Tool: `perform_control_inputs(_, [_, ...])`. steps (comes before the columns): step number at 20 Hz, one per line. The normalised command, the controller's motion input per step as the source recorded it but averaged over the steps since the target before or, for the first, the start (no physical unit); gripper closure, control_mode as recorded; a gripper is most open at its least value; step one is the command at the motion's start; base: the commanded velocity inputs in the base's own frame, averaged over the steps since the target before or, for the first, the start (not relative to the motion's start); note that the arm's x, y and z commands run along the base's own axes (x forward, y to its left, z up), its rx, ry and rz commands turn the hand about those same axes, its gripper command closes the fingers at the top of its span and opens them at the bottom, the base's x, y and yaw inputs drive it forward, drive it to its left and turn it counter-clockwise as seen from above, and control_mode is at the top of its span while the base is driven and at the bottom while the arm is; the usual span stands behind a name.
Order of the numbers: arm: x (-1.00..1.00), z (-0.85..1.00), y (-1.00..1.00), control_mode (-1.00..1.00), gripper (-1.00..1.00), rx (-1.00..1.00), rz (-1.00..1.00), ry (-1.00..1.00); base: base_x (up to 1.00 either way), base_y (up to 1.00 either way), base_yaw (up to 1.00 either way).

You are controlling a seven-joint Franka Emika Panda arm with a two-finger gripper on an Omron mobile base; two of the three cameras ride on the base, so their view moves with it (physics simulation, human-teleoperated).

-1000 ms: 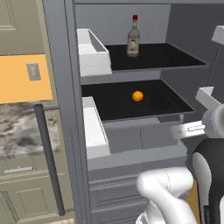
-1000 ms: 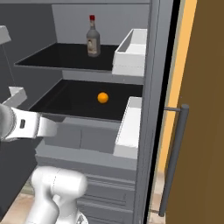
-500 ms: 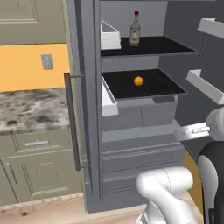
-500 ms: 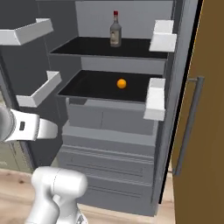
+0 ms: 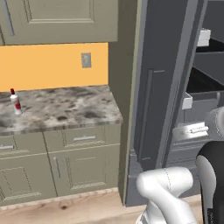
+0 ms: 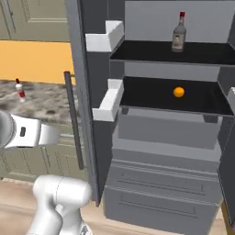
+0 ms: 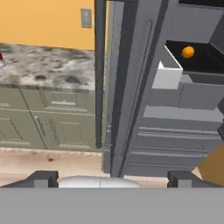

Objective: Place the liquors on the top shelf of the fridge to keep them out of children's reach, and place the orange on lower shelves for easy access.

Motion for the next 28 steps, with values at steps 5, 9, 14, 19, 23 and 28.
perform_control_inputs(5, [0.00,0.00,0.00,1.00,-1.00,0.00,0.00,0.00,0.39,1.00,0.00])
perform_control_inputs(9, [0.00,0.00,0.00,1.00,-1.00,0.00,0.00,0.00,0.52,0.95,0.00])
perform_control_inputs(14, [0.00,0.00,0.00,1.00,-1.00,0.00,0.00,0.00,0.63,0.81,0.00])
perform_control_inputs(19, [0.00,0.00,0.00,1.00,-1.00,0.00,0.00,0.00,0.64,0.68,0.00])
perform_control_inputs(23, [0.00,0.00,0.00,1.00,-1.00,0.00,0.00,0.00,0.49,0.64,0.00])
perform_control_inputs(28, [0.00,0.00,0.00,1.00,-1.00,0.00,0.00,0.00,0.39,0.57,0.00])
